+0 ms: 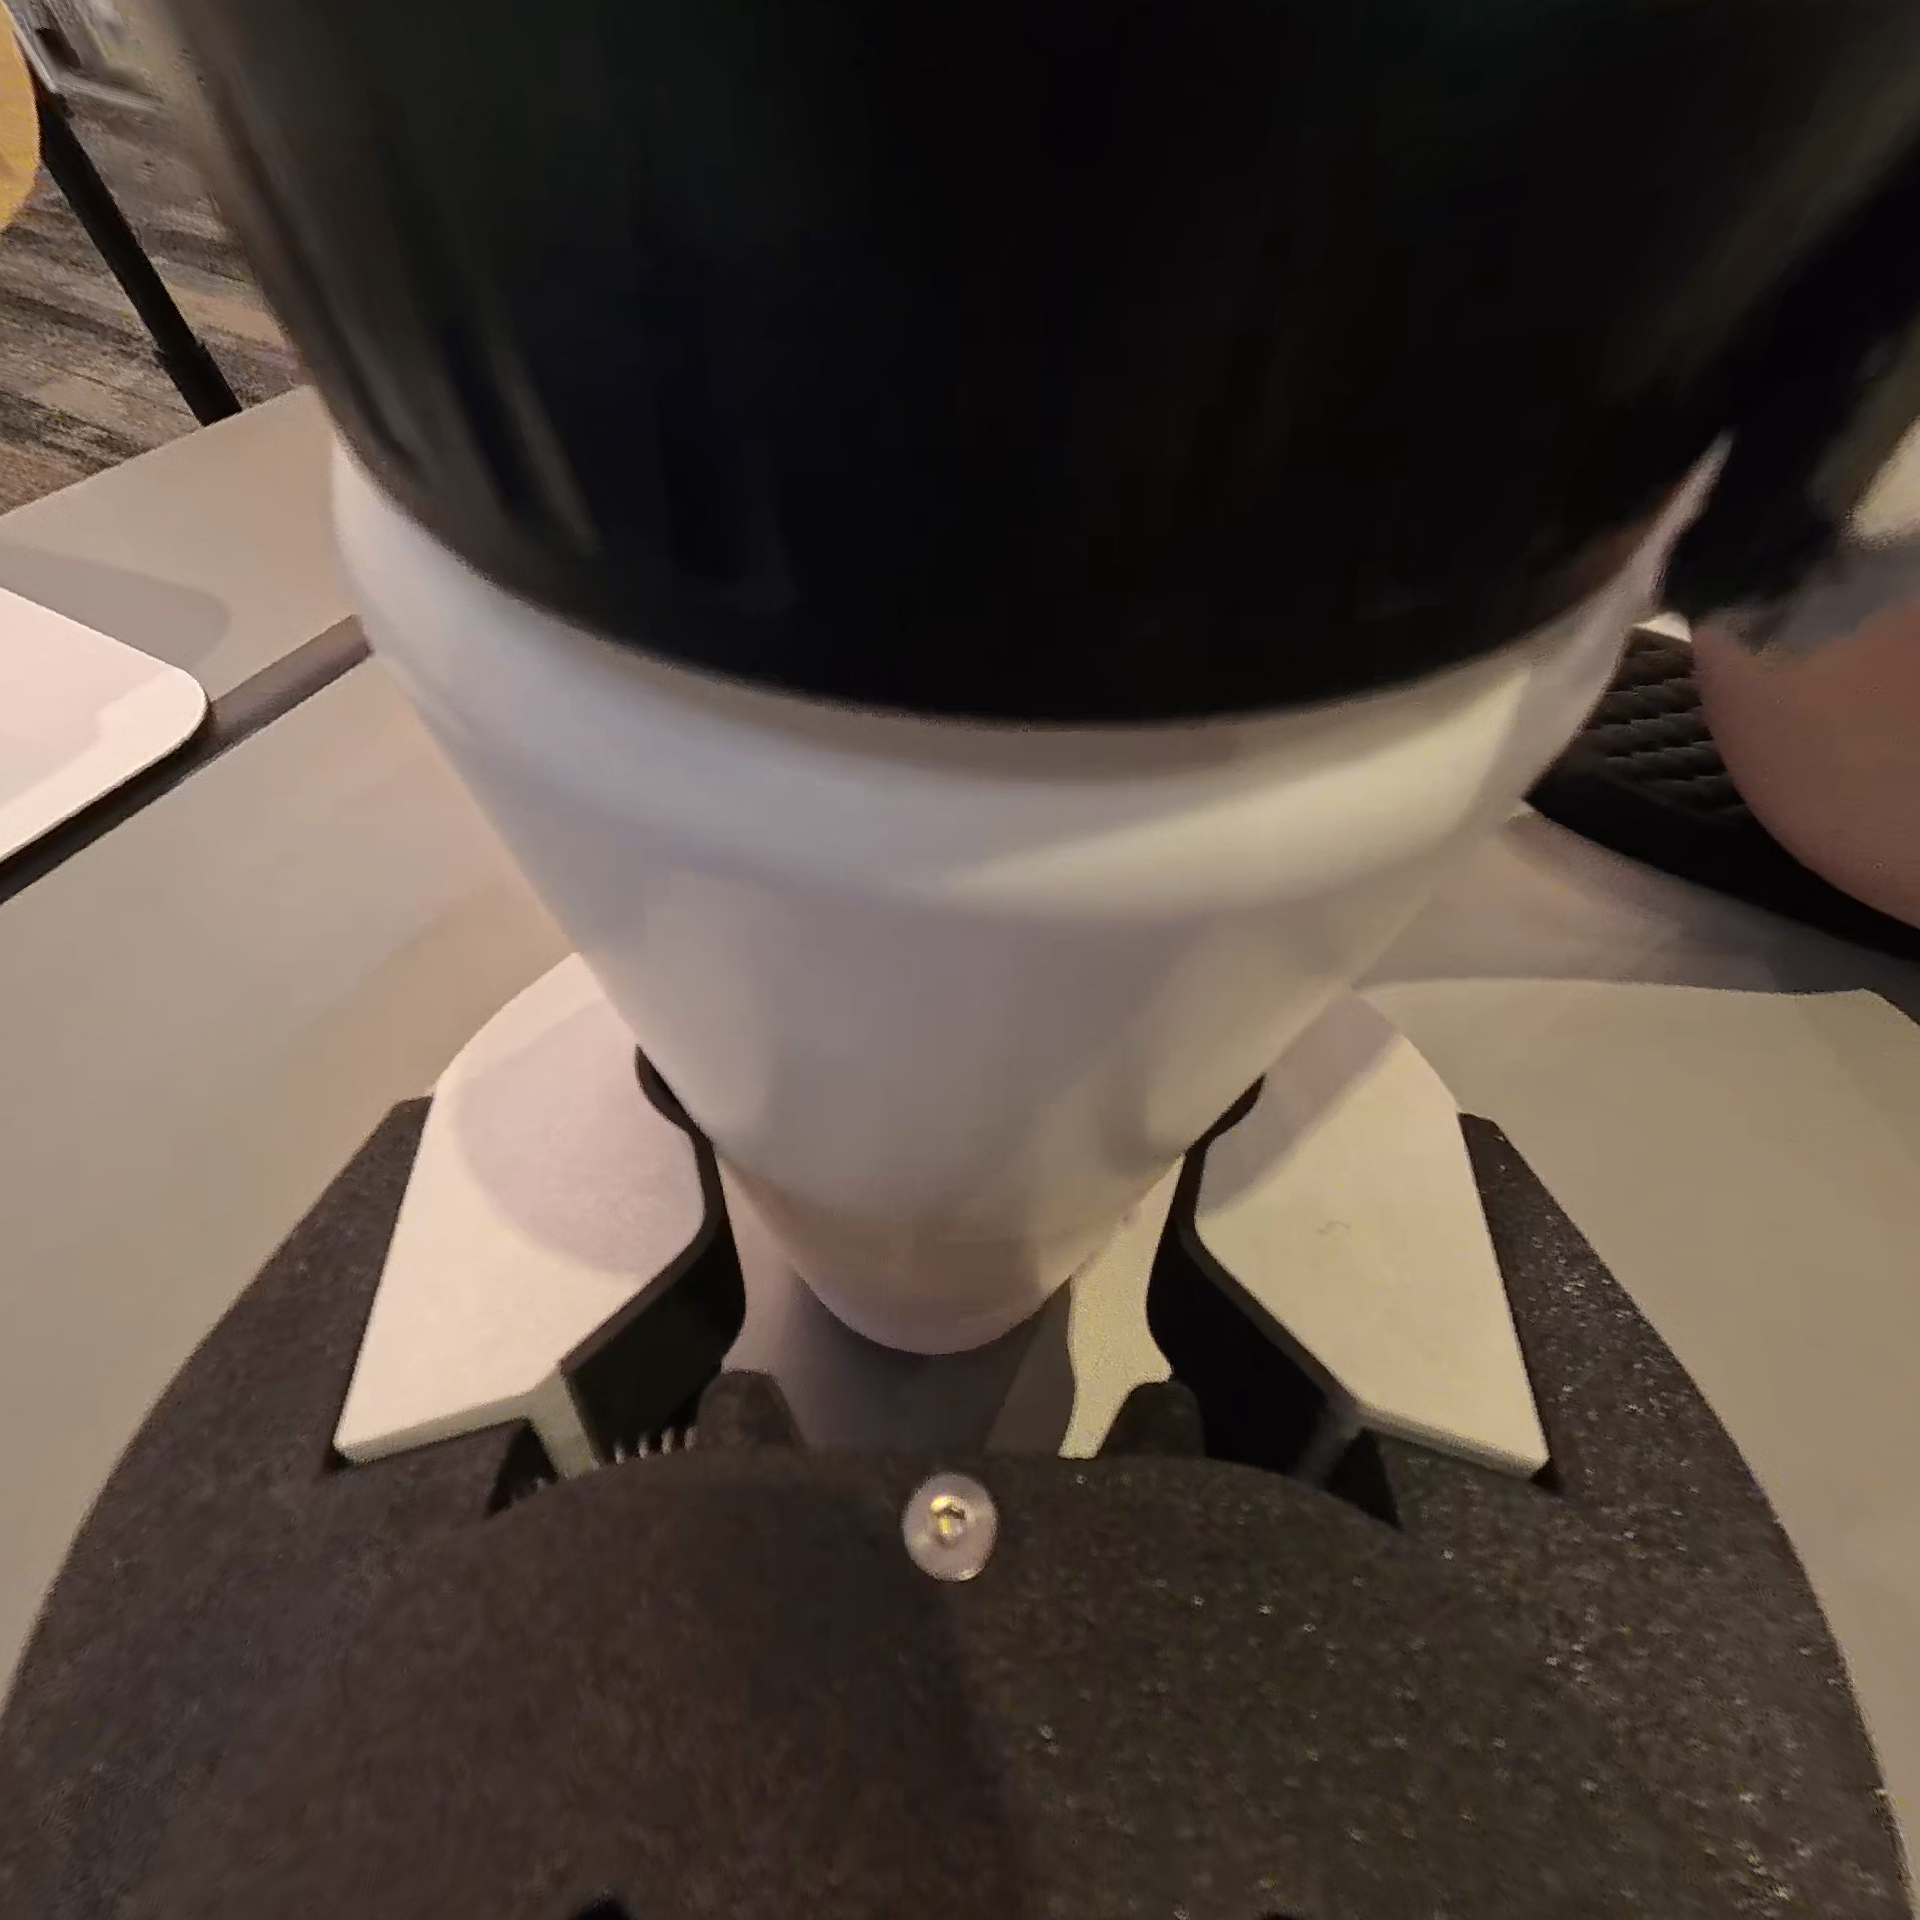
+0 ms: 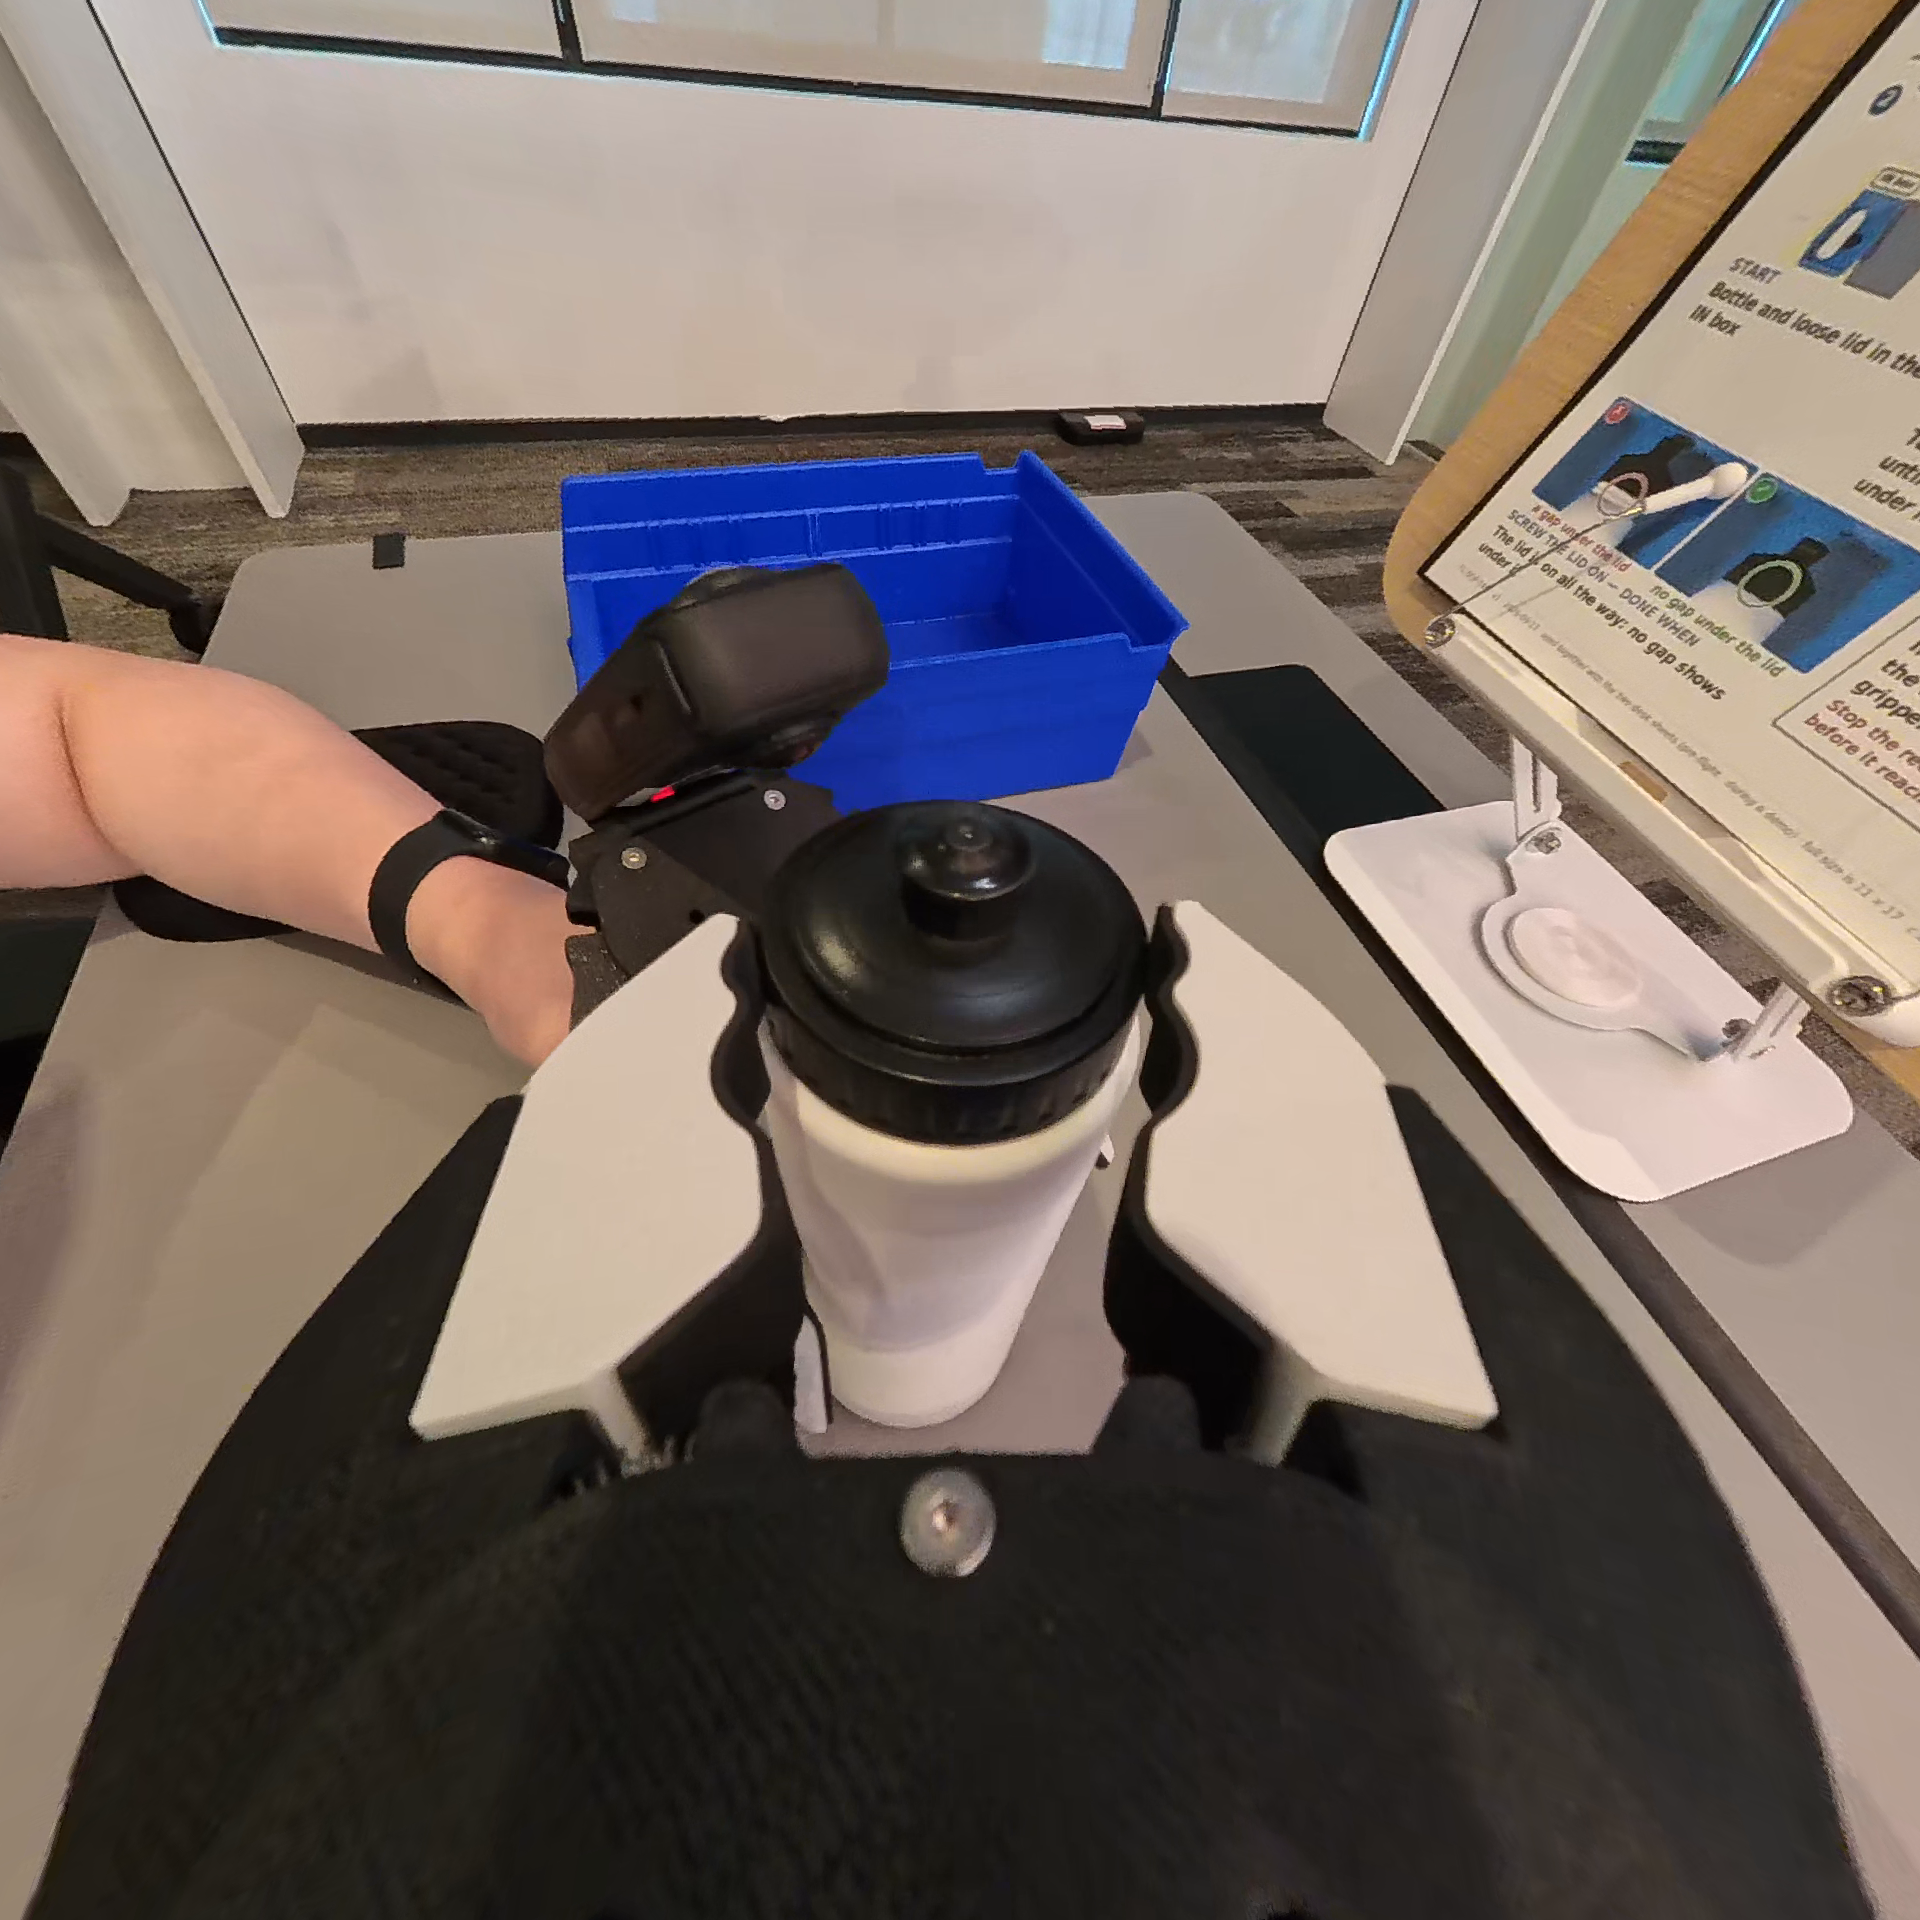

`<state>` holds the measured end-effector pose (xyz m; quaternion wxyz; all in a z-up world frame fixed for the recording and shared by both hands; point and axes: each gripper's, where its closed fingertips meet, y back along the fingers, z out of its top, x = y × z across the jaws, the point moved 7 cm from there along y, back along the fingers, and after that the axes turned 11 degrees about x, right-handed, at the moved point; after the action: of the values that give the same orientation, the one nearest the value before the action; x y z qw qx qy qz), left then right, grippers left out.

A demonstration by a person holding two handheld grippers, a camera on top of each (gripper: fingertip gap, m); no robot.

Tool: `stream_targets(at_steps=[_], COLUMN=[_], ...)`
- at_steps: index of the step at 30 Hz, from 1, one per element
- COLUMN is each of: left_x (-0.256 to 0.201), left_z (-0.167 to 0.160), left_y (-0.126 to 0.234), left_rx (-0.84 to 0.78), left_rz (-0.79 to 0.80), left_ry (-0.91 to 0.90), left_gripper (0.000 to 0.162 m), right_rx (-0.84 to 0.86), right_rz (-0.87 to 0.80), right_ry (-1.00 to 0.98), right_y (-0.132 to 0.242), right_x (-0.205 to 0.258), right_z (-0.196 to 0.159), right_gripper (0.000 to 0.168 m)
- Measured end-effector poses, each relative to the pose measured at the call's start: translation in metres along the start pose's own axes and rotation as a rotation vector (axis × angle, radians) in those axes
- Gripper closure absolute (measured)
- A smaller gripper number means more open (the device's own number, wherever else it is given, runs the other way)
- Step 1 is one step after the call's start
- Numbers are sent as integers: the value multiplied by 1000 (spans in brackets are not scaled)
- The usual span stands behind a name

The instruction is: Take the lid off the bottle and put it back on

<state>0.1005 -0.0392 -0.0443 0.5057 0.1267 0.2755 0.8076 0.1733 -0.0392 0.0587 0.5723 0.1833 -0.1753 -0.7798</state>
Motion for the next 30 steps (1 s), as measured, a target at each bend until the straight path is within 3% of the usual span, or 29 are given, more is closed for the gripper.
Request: stream_targets(at_steps=[15,23,30], left_x=[5,6,7], left_z=[2,12,21], left_y=[1,28,50], left_rx=[11,2,13], left_rz=[16,-357,-396], left_ry=[64,305,294], left_gripper=[63,63,63], right_rx=[-10,-185,-237], right_rz=[-80,89,196], right_ry=[-52,-232,-351], right_y=[-4,9,14], right_x=[-1,-21,-29], right_z=[2,1,-2], right_gripper=[97,87,88])
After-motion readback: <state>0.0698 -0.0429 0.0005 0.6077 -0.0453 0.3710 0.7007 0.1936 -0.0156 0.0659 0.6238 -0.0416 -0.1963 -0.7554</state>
